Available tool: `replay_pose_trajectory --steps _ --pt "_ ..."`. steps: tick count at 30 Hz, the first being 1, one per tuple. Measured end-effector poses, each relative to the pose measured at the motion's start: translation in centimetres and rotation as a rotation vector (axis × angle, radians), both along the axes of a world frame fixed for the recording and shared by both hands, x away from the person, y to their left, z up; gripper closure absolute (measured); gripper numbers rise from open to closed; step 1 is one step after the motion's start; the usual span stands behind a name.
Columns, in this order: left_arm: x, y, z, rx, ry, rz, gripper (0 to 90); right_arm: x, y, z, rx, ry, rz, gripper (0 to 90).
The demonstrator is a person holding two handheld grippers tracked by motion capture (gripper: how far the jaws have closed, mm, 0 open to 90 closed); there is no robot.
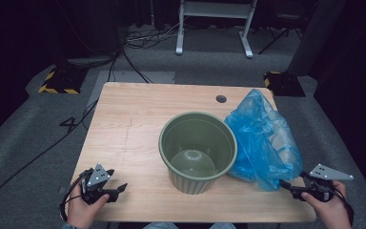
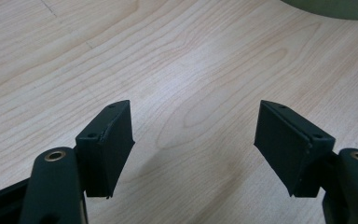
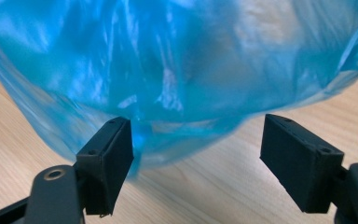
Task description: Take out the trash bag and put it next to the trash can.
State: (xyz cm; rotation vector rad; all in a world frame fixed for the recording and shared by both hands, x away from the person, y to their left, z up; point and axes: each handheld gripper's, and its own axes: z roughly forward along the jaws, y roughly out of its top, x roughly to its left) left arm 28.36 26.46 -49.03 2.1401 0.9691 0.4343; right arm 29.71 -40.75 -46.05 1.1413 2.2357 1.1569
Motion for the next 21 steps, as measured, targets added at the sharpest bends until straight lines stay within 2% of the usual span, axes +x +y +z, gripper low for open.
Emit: replay_pose_trajectory --steps 1,5,7,10,13,18,20,21 --pt "0.0 0.0 0.0 -0.001 0.003 0.001 27.7 0.1 0.0 -0.4 -0.015 0.008 -0.005 25.5" --pt "0.1 0.1 -0.3 0.006 0.021 0.002 27.4 0.3 -0.2 -1.7 -0.023 0.036 -0.015 25.5" --pt "0.2 0.1 -0.4 0.014 0.030 0.006 27.4 0.4 -0.2 -2.4 -0.049 0.046 -0.011 25.0" --pt "0.3 0.1 -0.6 0.017 0.046 0.011 27.1 0.4 0.0 -2.9 -0.051 0.052 -0.014 25.0" --pt "0.4 0.1 -0.9 0.012 0.079 0.011 26.8 0.5 0.4 -3.4 -0.071 0.051 -0.016 24.8" --pt "0.5 0.4 -1.0 0.008 0.062 0.010 26.0 0.9 1.5 -4.1 -0.107 0.057 -0.024 22.6" --pt "0.6 0.5 -1.2 0.006 0.045 0.010 25.0 1.1 1.8 -4.3 -0.079 0.057 -0.031 21.6" --pt "0.6 0.5 -1.4 0.001 0.036 0.010 24.3 1.2 2.0 -4.3 -0.082 0.055 -0.034 21.6"
